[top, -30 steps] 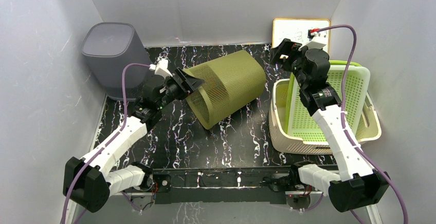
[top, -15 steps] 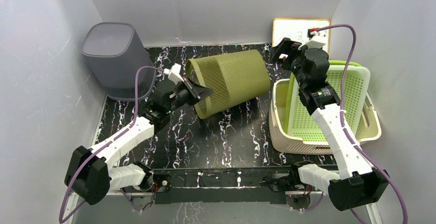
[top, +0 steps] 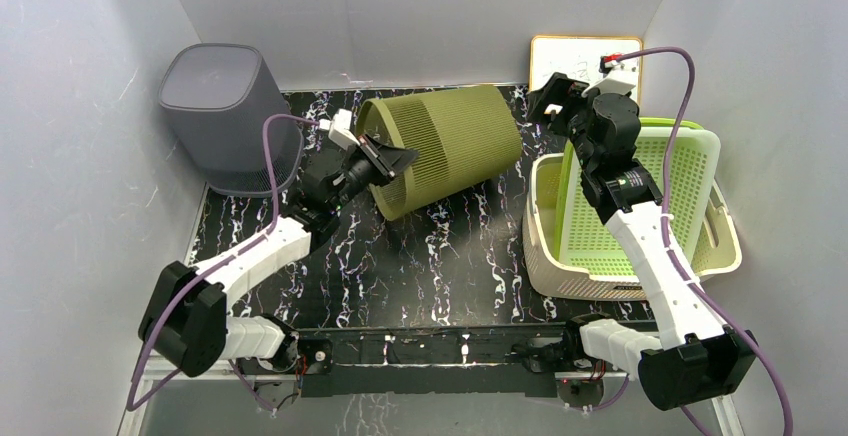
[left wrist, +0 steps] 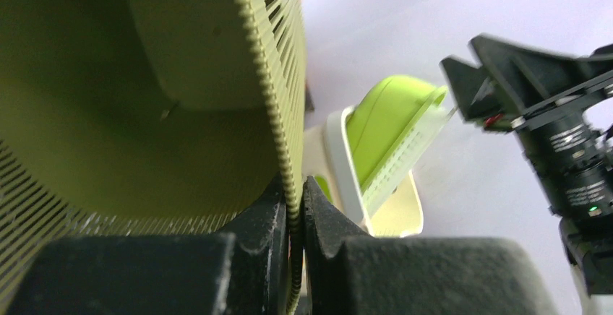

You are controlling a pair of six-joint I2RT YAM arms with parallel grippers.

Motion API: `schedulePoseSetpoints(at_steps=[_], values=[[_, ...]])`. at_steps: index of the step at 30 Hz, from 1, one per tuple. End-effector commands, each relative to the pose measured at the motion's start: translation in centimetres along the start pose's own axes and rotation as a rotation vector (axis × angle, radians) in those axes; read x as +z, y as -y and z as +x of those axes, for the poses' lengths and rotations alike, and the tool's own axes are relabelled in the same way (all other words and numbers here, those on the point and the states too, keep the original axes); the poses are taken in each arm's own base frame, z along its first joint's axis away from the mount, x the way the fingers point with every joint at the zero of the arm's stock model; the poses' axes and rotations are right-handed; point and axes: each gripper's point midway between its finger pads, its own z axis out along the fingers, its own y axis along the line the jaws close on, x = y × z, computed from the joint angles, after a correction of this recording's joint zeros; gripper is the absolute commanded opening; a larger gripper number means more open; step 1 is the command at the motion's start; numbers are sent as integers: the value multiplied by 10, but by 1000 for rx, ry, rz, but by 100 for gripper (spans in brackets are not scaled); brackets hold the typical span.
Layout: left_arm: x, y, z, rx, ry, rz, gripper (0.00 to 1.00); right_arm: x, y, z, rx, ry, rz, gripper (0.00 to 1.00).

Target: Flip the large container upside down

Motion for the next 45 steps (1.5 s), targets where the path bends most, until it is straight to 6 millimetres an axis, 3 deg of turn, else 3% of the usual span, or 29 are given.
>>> schedulePoseSetpoints(at_steps=[1, 4, 9, 13, 16, 20, 22, 27, 30, 35, 39, 45], values=[[-1, 60, -81, -8, 336, 255, 0, -3, 23, 2, -10, 17, 111, 98], [9, 44, -94, -150, 395, 351, 0, -7, 26, -8, 2, 55, 120, 98], [26, 50, -107, -352, 413, 644, 0, -3, 24, -7, -7, 36, 113, 98], [49, 41, -101, -385, 360, 658, 0, -4, 28, -7, -15, 37, 129, 98], [50, 53, -101, -368, 336, 696, 0, -3, 30, -5, -22, 33, 138, 98], [55, 86, -113, -364, 299, 809, 0, 3, 28, -1, -17, 21, 128, 98], [64, 88, -116, -407, 277, 836, 0, 5, 27, 1, -16, 13, 122, 98], [95, 21, -90, -546, 240, 693, 0, 8, 23, 4, -5, 6, 102, 98], [97, -7, -75, -574, 223, 618, 0, 9, 25, 5, -8, 4, 108, 98], [78, -36, -68, -540, 217, 520, 0, 8, 27, 3, -17, 9, 116, 98], [56, -81, -54, -559, 204, 384, 0, 9, 25, 4, -10, 8, 107, 98], [32, -127, -36, -550, 190, 246, 0, 11, 21, 10, 7, -5, 86, 98]])
